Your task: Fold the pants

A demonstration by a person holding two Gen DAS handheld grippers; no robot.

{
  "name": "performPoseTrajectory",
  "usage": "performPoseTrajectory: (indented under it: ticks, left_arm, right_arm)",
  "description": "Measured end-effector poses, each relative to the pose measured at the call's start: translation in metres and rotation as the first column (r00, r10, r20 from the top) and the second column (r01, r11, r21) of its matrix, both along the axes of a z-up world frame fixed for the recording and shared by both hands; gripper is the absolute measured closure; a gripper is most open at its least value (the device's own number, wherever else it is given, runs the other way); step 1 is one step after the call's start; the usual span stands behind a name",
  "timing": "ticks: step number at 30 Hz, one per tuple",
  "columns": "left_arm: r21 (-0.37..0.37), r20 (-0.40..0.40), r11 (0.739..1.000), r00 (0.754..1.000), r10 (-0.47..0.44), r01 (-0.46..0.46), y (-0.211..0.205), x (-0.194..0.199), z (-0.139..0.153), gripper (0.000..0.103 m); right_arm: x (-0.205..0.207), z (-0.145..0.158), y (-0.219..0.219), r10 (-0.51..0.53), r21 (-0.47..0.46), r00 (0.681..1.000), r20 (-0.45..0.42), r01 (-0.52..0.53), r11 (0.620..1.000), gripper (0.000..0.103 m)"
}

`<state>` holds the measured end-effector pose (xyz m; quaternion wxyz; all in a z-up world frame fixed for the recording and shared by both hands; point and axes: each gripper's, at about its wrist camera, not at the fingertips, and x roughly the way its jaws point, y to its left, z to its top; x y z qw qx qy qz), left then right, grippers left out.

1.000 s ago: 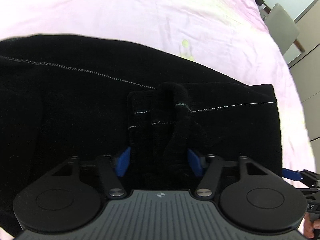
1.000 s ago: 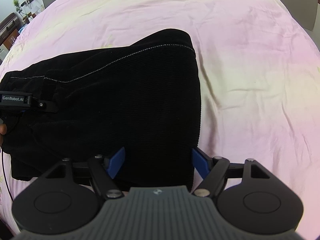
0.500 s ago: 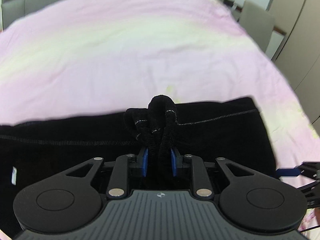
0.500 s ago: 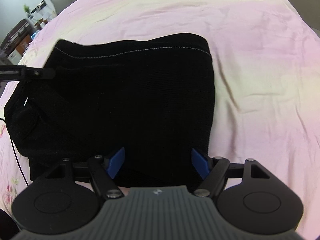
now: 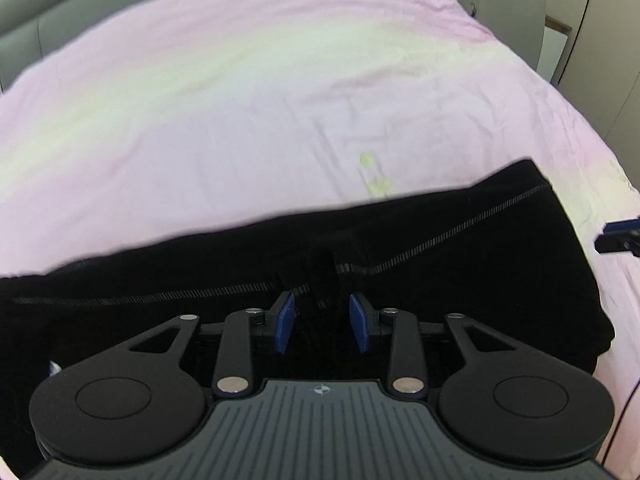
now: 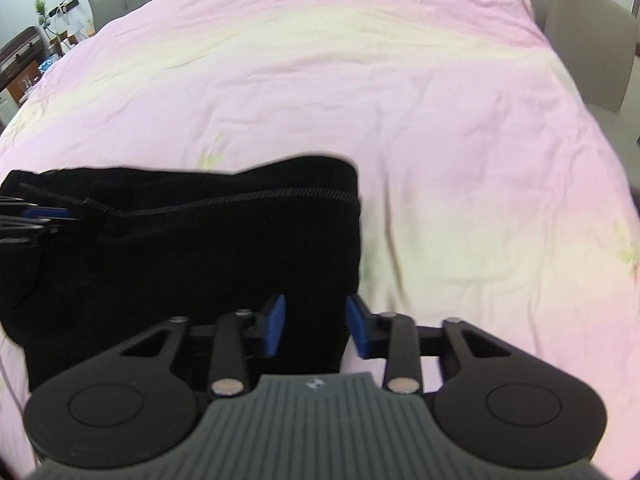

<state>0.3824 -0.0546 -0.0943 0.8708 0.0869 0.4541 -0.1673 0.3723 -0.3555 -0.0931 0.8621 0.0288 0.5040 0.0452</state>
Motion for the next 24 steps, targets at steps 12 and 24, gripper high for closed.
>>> performPoseTrajectory:
  ticks: [12,24]
  left_arm:
    - [0.046,-0.022,0.999,1.0,-0.002,0.003,-0.022,0.039,-0.051,0.084]
    - [0.035,0.027,0.998,0.998,-0.057,0.056,-0.018,0.01,-0.022,0.083]
  right_arm:
    - [0.079,-0.065,0.007,0.009,-0.042,1.0,-0.009,-0.01,0.999,0.103]
    - [0.043,-0.037,0.003,-0.007,0.005,1.0,0.019,0.006,1.0,0.103]
